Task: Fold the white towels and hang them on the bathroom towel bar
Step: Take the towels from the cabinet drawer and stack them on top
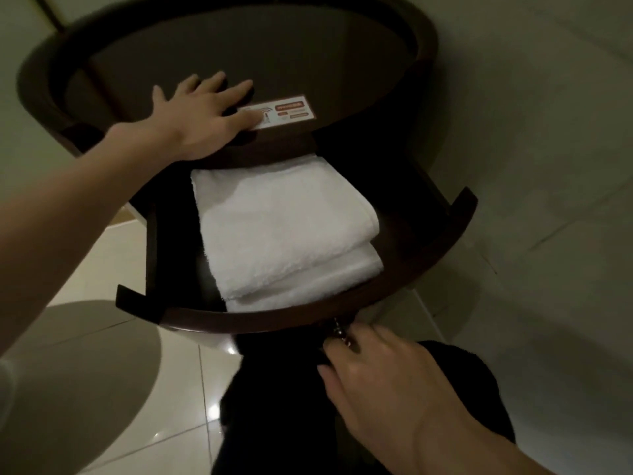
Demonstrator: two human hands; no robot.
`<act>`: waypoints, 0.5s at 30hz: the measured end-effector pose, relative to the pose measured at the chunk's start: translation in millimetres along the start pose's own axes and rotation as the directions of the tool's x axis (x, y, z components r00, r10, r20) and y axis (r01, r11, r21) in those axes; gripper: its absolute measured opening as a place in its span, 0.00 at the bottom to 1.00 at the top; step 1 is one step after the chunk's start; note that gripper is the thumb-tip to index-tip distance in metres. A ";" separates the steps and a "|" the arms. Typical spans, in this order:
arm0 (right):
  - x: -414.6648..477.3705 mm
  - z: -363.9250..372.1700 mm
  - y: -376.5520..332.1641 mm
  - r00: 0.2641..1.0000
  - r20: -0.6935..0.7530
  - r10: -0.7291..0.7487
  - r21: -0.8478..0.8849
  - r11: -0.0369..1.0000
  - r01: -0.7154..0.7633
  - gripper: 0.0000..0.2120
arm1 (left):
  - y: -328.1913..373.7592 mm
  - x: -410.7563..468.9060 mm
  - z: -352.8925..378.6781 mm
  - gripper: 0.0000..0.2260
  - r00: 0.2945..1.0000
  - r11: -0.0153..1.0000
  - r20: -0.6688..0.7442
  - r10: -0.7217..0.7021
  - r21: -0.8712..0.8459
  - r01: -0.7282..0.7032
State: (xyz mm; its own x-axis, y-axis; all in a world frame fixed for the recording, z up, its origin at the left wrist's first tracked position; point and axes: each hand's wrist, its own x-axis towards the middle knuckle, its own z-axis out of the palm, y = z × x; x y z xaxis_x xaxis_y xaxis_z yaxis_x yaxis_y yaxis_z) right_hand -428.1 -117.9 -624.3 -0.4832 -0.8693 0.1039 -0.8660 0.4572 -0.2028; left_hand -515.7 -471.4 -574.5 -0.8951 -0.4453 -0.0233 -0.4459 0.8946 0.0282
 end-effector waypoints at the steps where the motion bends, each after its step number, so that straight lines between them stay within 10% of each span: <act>1: 1.8 -2.0 0.4 1.000 0.003 -0.004 -0.033 0.999 0.004 0.13 | -0.8 0.6 0.9 0.35 1.000 1.000 -0.005 0.001 -0.002 -0.001; 15: 63.2 -79.7 26.5 0.968 0.006 -0.249 0.136 0.960 0.246 0.12 | -1.2 -4.3 -2.4 0.32 0.996 0.997 -0.068 0.060 -0.046 -0.063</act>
State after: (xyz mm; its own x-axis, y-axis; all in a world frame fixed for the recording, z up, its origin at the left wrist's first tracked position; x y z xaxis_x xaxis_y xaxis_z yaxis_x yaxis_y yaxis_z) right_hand -491.8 -145.8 -545.6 -0.2512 -0.9569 0.1455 -0.9325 0.1990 -0.3012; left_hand -511.3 -470.6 -572.1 -0.9188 -0.3920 0.0468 -0.3881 0.9185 0.0756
